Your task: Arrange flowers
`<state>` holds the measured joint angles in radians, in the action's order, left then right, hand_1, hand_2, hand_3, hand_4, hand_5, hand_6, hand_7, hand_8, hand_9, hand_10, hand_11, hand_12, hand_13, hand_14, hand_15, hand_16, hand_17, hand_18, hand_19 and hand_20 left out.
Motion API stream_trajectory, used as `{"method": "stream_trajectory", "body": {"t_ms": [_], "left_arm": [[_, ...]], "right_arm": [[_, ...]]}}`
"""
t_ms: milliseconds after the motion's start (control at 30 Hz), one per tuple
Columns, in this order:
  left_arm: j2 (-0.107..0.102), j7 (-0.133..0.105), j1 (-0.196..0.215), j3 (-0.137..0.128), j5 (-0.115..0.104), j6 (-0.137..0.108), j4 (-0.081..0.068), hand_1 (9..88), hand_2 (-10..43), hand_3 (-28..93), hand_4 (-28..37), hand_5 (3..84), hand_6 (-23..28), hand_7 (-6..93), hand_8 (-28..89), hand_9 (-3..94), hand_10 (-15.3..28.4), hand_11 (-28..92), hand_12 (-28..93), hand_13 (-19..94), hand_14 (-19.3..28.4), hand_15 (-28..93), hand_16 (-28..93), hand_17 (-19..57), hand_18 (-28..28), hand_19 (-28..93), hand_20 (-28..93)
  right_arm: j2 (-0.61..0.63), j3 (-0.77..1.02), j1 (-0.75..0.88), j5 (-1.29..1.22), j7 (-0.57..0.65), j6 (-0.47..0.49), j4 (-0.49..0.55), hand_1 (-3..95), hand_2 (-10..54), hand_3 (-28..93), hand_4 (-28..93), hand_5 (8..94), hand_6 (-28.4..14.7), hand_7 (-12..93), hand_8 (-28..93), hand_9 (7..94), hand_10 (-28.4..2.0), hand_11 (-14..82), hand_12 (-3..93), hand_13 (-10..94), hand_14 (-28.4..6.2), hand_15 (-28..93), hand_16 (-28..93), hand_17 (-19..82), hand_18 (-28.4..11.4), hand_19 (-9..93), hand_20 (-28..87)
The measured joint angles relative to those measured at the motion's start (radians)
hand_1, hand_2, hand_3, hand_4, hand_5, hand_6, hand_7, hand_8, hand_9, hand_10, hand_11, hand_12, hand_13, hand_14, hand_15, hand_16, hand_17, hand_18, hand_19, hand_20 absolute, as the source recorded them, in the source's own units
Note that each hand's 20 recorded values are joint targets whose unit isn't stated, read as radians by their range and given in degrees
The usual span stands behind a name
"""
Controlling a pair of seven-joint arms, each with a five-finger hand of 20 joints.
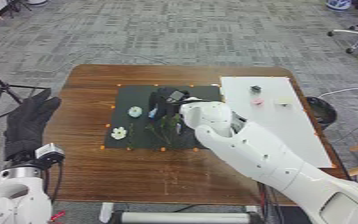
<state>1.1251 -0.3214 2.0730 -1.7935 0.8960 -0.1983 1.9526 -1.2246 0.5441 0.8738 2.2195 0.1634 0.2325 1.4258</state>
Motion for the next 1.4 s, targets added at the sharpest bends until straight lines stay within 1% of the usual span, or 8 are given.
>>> {"method": "stream_trajectory", "body": {"t_ms": [133, 233, 367, 533, 833, 1200, 1333, 1400], "left_arm": [[0.000, 0.000, 0.001, -0.002, 0.000, 0.000, 0.000, 22.7, 9.6, 69, -28.3, 48.3, 5.1, 9.9, -7, 50.4, 15.4, 20, 8, 40, 16.1, 15, -2, 10.9, 10.1, 8, 18], [0.000, 0.000, 0.003, -0.004, 0.000, 0.001, 0.001, 22.8, 9.6, 68, -28.3, 48.3, 5.1, 9.9, -7, 50.4, 15.4, 20, 8, 40, 16.2, 15, -2, 11.0, 10.1, 8, 18], [0.001, 0.001, 0.009, -0.012, 0.000, 0.004, 0.003, 22.7, 9.6, 69, -28.3, 48.4, 5.1, 10.0, -7, 50.5, 15.4, 20, 8, 40, 16.1, 15, -2, 11.0, 10.1, 8, 18], [0.005, 0.001, 0.032, -0.034, 0.000, 0.010, 0.008, 22.7, 9.5, 69, -28.3, 48.3, 5.1, 9.8, -7, 50.5, 15.4, 20, 8, 40, 16.2, 15, -2, 11.0, 10.1, 8, 18], [0.008, 0.005, 0.043, -0.039, 0.001, 0.016, 0.009, 22.9, 9.6, 68, -28.3, 48.2, 5.0, 9.9, -7, 50.5, 15.4, 20, 8, 40, 16.3, 15, -2, 10.9, 10.1, 8, 18], [0.008, 0.013, 0.036, -0.029, 0.010, 0.024, 0.008, 23.1, 9.7, 68, -28.3, 48.2, 5.0, 9.9, -7, 50.5, 15.4, 20, 8, 40, 16.3, 15, -3, 10.9, 10.2, 8, 18], [0.010, 0.013, 0.035, -0.027, 0.012, 0.023, 0.009, 23.1, 9.8, 68, -28.3, 48.2, 5.1, 9.8, -7, 50.5, 15.5, 20, 9, 40, 16.3, 15, -3, 10.9, 10.2, 8, 18], [0.012, 0.013, 0.034, -0.026, 0.012, 0.023, 0.009, 23.0, 9.7, 68, -28.3, 48.2, 5.1, 9.9, -7, 50.5, 15.5, 20, 9, 40, 16.3, 15, -3, 10.9, 10.2, 8, 18]], "right_arm": [[0.024, 0.009, -0.014, -0.024, 0.008, 0.051, 0.036, 38.2, -9.5, 67, -15, 52.9, 1.5, 14, -10, 57.5, -15.7, 7.4, 13.0, 73, -10.2, 52, 31, 35, -22.7, 76, 57], [0.061, 0.032, -0.018, -0.054, 0.011, 0.051, 0.090, 35.9, -9.5, 68, -15, 50.1, 0.3, 13, -9, 53.3, -15.5, 7.1, 14.2, 66, -13.2, 49, 29, 31, -22.8, 70, 55], [0.144, 0.092, -0.004, -0.072, 0.014, -0.023, 0.189, 34.1, -9.5, 69, -15, 45.9, -0.9, 12, -8, 47.7, -15.7, 5.9, 14.5, 60, -14.9, 45, 28, 28, -22.6, 66, 53], [0.264, 0.238, 0.065, -0.078, 0.034, -0.099, 0.271, 33.9, -9.5, 69, -16, 45.9, -1.2, 12, -8, 48.4, -16.0, 6.1, 14.9, 60, -15.0, 45, 28, 28, -22.8, 66, 53], [0.428, 0.410, 0.206, -0.032, 0.095, -0.092, 0.185, 35.2, -9.5, 69, -17, 49.3, 0.1, 13, -9, 52.2, -15.9, 6.9, 15.1, 62, -14.6, 46, 28, 29, -22.6, 68, 53], [0.425, 0.463, 0.304, 0.021, 0.119, -0.076, 0.100, 37.9, -9.5, 68, -17, 52.2, 0.4, 15, -10, 56.0, -14.7, 8.9, 15.6, 65, -13.8, 49, 28, 30, -22.3, 70, 54], [0.415, 0.458, 0.313, 0.049, 0.118, -0.082, 0.078, 44.1, -9.5, 68, -18, 59.7, 1.8, 18, -11, 63.7, -13.6, 12.7, 15.7, 69, -11.9, 53, 29, 33, -22.0, 73, 56], [0.414, 0.450, 0.317, 0.065, 0.118, -0.096, 0.071, 49.8, -9.5, 64, -19, 64.4, 1.4, 19, -3, 68.4, -13.3, 14.7, 16.2, 71, -11.2, 54, 30, 35, -21.6, 74, 57]]}}
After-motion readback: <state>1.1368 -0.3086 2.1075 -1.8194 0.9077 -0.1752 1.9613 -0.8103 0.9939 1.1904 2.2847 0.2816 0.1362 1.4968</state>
